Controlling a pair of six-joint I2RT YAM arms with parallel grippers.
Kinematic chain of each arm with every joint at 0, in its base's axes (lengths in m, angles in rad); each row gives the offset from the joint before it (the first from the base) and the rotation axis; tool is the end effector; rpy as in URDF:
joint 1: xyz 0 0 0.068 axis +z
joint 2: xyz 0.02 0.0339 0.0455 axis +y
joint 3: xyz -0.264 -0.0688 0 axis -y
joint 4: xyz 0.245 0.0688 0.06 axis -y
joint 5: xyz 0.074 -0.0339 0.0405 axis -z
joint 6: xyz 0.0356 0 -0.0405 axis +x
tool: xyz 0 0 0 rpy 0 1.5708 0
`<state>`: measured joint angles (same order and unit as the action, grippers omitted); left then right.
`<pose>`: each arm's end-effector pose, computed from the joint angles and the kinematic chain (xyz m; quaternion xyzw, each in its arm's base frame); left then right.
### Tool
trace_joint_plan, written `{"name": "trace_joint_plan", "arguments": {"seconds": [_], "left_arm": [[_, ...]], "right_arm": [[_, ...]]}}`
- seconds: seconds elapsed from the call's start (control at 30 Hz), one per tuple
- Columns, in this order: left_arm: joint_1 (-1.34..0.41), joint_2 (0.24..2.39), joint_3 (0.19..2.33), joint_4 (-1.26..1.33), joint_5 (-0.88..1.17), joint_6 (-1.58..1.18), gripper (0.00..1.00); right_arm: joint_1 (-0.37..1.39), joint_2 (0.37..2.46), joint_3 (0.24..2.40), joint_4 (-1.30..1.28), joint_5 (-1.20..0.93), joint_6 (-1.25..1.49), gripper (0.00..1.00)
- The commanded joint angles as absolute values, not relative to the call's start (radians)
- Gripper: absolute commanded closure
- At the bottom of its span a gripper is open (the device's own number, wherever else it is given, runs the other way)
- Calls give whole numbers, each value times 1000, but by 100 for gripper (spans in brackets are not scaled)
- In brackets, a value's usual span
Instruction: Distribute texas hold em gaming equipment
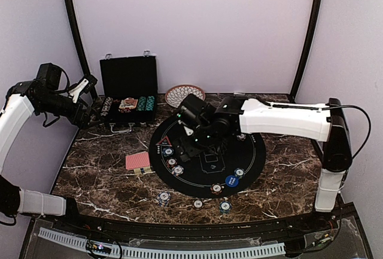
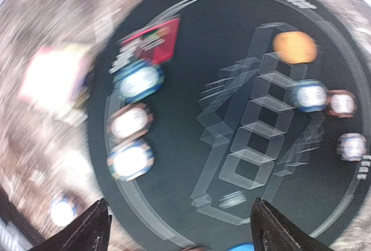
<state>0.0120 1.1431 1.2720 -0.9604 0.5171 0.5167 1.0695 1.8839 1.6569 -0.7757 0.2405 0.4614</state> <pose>0.2167 -0.0150 0.3672 0.3145 0.8498 -0.1389 0.3994 0.2054 0.3572 0.2765 -0.2532 0.9193 0.1097 0.2804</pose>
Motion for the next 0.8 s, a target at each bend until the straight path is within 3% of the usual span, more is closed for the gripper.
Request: {"name": "trace_joint_plan", "arguments": {"seconds": [0.0,0.4,0.77], "left_arm": [[7,1127,1263,-977,534,528,1],[8,1120,1262,-978,552,528,1],[8,1118,1260,-981,553,528,1]], "right_arm": [[1218,1977,1748,-834,170,452,13],[1347,2188,1884,-822,44,403,11],[1348,2234,1892,-835,38,394,17]]}}
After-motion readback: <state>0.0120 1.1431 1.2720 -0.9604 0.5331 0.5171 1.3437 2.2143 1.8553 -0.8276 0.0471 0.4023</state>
